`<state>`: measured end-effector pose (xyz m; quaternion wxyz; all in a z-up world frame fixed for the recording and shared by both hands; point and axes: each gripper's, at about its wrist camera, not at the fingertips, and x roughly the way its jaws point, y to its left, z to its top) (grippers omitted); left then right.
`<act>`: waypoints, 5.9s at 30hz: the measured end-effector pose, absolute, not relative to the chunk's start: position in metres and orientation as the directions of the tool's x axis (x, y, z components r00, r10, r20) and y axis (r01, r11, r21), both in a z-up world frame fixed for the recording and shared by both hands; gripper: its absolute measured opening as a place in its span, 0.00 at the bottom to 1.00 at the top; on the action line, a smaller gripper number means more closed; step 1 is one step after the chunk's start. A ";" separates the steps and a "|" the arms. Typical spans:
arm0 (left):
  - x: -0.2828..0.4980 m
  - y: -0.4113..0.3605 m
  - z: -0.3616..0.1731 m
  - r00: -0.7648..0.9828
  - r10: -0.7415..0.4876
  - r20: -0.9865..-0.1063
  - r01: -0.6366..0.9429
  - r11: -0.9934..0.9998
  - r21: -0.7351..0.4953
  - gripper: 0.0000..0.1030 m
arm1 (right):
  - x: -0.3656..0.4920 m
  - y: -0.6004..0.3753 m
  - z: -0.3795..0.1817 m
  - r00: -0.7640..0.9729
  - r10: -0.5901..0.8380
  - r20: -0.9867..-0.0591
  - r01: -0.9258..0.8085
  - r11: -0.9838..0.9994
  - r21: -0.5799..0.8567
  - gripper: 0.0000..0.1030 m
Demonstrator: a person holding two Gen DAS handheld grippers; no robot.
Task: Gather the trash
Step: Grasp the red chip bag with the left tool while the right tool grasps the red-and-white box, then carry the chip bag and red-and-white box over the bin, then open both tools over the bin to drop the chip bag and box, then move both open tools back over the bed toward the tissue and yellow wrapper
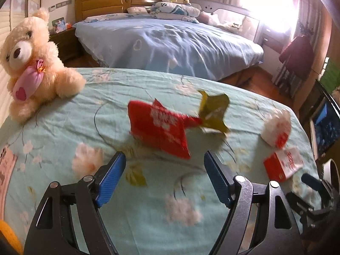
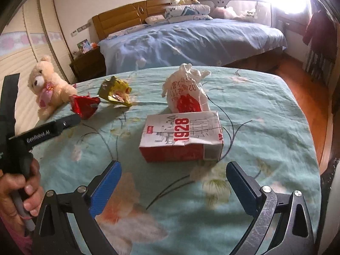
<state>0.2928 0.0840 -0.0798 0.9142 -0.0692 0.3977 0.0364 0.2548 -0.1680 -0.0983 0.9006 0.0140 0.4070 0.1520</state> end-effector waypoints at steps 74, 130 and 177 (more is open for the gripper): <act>0.180 -0.096 -0.048 0.638 -0.308 -0.706 0.332 0.937 -0.109 0.05 | 0.120 -0.302 -0.051 0.766 0.238 -0.597 -0.080 0.957 0.278 0.87; 0.185 -0.277 -0.044 0.478 -0.469 -0.743 0.645 0.761 -0.065 0.05 | 0.105 -0.434 -0.063 0.766 0.035 -0.641 0.178 0.947 0.265 0.88; 0.199 -0.103 -0.080 0.564 -0.293 -0.772 0.297 0.944 -0.142 0.58 | 0.133 -0.350 -0.061 0.739 0.230 -0.634 0.024 0.931 0.365 0.93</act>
